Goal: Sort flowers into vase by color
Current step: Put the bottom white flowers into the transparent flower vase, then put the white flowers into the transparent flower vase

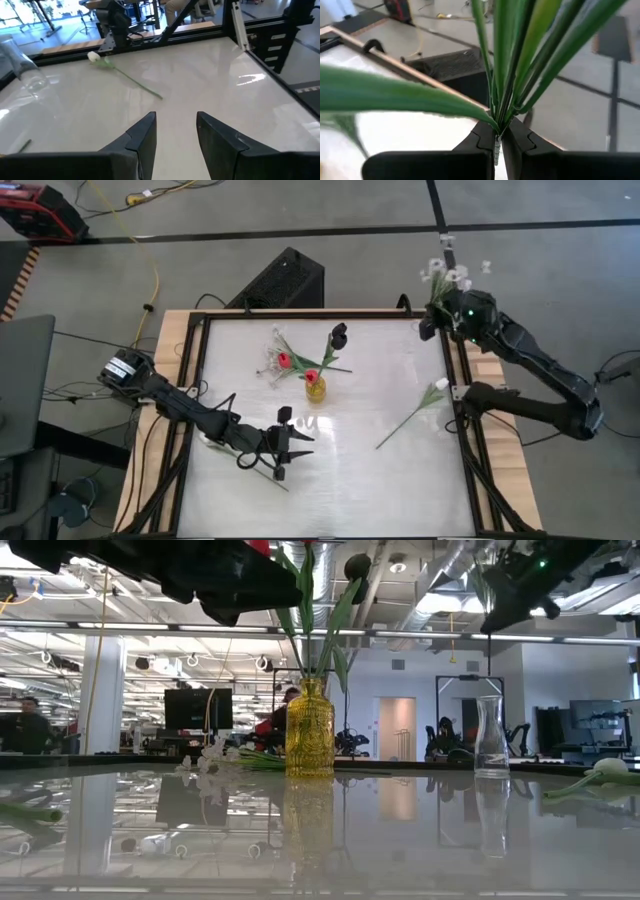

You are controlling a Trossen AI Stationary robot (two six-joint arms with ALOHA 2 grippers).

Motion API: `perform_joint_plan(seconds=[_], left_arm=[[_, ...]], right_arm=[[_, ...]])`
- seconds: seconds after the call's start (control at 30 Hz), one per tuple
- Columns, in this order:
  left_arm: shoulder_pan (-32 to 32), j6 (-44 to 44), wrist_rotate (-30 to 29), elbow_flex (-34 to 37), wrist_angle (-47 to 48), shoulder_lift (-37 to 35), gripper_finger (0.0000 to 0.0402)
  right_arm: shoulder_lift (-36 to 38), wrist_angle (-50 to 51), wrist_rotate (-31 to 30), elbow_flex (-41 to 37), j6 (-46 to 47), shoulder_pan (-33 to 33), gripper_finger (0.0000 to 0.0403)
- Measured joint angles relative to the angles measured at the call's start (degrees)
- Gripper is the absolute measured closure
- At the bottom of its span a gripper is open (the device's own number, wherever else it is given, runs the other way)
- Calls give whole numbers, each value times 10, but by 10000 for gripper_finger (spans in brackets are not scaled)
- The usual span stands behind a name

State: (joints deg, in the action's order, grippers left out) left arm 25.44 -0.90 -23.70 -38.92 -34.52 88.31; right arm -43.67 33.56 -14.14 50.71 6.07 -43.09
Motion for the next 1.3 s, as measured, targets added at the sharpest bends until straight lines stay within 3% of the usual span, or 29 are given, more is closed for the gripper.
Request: perform_joint_plan(seconds=[0.1, 0.63, 0.9, 1.3], left_arm=[[-7, -8, -1, 0, -1, 0, 274], [-29, -12, 0, 0, 2, 0, 274], [-29, -13, 24, 0, 3, 0, 274], [-29, -15, 30, 0, 2, 0, 274]], right_arm=[[-2, -40, 31, -32, -1, -16, 364], [-7, -129, 67, -139, -1, -61, 354], [-6, -101, 68, -151, 24, -62, 289], [-8, 96, 68, -54, 60, -62, 151]])
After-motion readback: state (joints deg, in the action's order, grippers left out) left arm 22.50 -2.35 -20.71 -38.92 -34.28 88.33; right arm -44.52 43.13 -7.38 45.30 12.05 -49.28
